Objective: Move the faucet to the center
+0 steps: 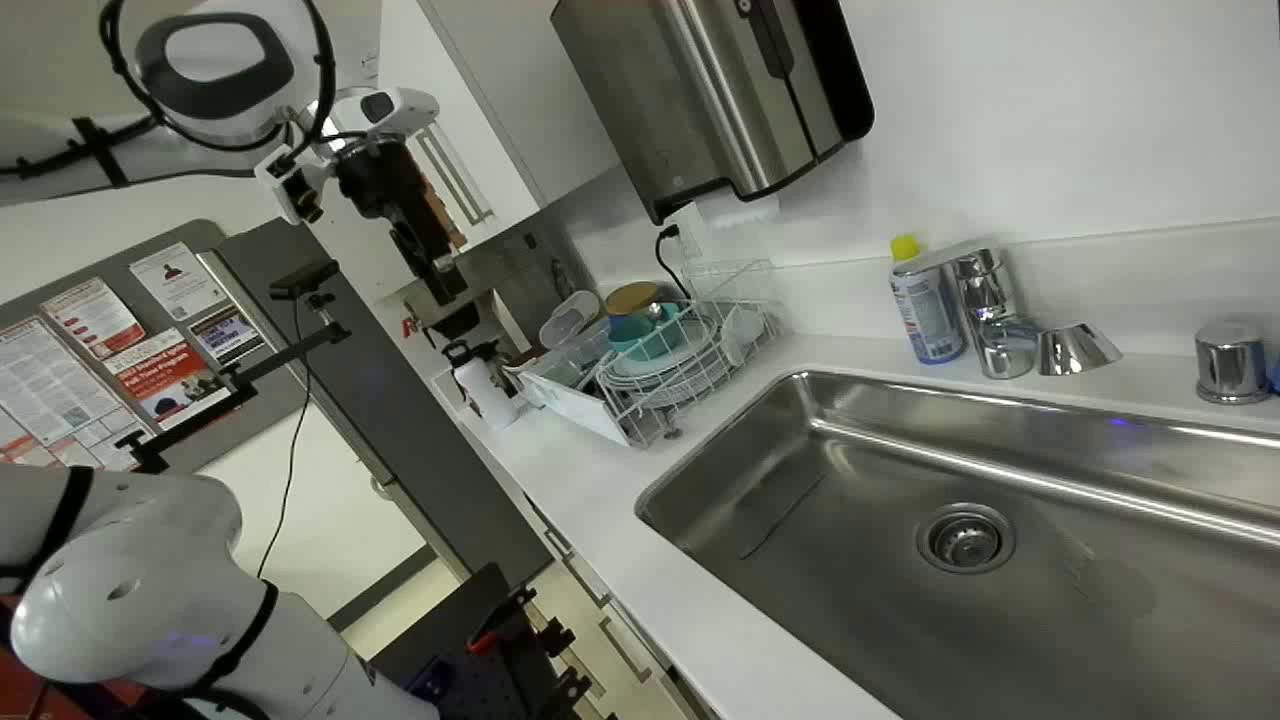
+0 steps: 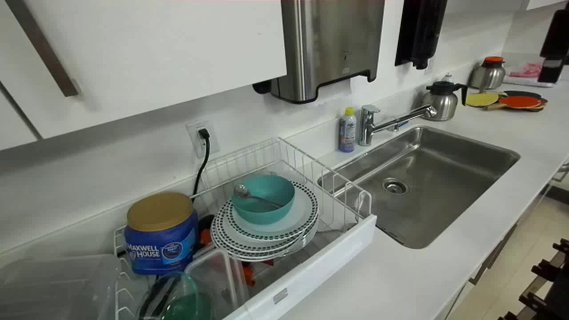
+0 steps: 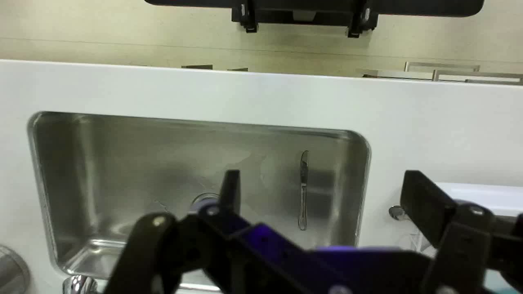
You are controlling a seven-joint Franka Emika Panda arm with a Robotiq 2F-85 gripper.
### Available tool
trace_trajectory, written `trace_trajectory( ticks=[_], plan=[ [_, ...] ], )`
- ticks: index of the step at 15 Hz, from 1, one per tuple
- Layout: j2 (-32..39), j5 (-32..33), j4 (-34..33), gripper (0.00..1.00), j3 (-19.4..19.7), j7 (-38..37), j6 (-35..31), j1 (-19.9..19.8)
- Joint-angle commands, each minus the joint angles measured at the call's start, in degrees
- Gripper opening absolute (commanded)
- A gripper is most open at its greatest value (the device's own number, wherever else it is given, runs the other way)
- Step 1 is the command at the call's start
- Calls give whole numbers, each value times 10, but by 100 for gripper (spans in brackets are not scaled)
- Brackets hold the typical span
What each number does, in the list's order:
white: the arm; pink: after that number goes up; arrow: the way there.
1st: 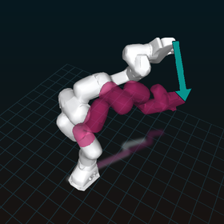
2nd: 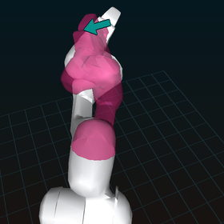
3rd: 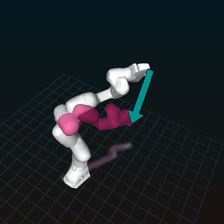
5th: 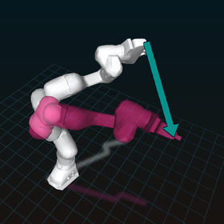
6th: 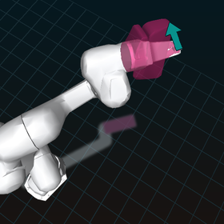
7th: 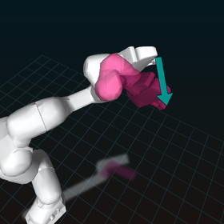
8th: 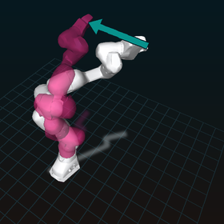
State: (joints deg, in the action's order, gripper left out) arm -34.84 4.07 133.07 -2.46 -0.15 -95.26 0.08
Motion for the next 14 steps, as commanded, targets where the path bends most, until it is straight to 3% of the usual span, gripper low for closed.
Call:
trace_trajectory(
  ticks=[1,9,14],
  plan=[
    [1,2,-2,100,3,-2,2,4],
    [1,2,-2,100,3,-2,2,4],
    [86,73,-53,100,28,117,-9,7]
  ],
)
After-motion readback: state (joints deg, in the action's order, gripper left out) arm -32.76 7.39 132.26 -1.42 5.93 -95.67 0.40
